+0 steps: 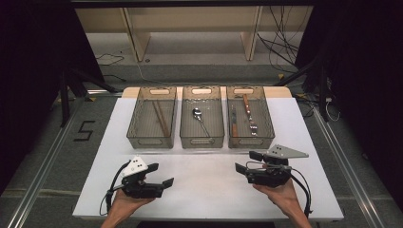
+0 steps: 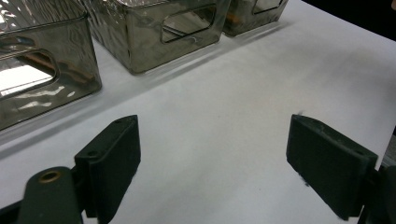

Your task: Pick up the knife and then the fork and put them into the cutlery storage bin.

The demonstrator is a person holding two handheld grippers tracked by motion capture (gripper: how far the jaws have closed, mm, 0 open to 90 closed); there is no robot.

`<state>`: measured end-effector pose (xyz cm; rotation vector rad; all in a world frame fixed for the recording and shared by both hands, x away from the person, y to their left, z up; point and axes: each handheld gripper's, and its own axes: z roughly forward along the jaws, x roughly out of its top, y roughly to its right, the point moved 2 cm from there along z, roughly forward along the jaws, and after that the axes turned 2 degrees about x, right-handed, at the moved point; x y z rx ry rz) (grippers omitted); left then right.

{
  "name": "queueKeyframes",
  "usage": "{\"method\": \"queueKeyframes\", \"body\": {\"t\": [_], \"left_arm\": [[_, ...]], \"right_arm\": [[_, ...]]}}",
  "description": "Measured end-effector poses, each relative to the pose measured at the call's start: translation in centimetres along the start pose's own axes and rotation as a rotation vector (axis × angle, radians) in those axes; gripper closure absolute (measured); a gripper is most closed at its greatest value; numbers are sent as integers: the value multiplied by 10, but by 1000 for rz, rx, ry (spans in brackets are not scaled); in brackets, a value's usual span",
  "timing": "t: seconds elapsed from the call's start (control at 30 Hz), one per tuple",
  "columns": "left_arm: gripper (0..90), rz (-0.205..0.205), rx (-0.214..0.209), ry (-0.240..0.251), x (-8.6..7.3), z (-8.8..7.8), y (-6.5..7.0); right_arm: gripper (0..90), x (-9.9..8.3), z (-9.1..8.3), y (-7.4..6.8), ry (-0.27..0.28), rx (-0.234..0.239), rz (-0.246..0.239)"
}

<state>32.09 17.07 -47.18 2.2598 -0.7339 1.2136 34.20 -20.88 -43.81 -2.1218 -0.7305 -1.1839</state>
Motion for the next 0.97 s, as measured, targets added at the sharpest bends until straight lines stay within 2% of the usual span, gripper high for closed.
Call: {"method": "queueKeyframes", "body": {"t": [0.23,0.33,0.6,0.97], "left_arm": [[172,-5,-3,10,0,-2,-2],[172,-5,-4,13,0,-2,-2],[172,-8,-10,13,0,-2,-2],[171,-11,-11,12,0,-1,-3]], "right_arm": [[231,-20,1,-5,-20,5,-10],[228,-24,0,-5,-4,0,-6],[228,-25,-4,-5,20,-4,-9],[226,-24,-5,-6,25,-6,-20]]}}
